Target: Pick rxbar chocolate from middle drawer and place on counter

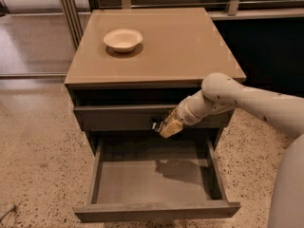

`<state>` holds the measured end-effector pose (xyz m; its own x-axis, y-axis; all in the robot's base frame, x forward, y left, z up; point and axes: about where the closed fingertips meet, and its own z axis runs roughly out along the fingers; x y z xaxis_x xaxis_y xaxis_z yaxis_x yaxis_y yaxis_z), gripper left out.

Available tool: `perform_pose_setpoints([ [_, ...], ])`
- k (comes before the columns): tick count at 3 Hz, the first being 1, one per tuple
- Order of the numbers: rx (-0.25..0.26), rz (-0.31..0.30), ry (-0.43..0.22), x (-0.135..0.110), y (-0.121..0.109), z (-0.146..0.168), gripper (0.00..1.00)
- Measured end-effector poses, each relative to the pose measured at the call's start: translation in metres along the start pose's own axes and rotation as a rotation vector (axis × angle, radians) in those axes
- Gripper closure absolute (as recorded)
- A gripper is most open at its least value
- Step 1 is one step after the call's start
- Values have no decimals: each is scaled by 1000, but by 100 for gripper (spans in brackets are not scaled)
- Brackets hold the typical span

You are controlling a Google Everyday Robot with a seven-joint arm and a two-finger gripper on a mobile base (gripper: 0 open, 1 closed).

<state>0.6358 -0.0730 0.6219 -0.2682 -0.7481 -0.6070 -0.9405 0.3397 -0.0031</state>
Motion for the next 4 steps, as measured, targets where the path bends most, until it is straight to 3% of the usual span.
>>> perform_pose_setpoints([
  [2,0,0,0,0,1,0,100],
  [4,-107,-36,20,-45,29,-44,100],
])
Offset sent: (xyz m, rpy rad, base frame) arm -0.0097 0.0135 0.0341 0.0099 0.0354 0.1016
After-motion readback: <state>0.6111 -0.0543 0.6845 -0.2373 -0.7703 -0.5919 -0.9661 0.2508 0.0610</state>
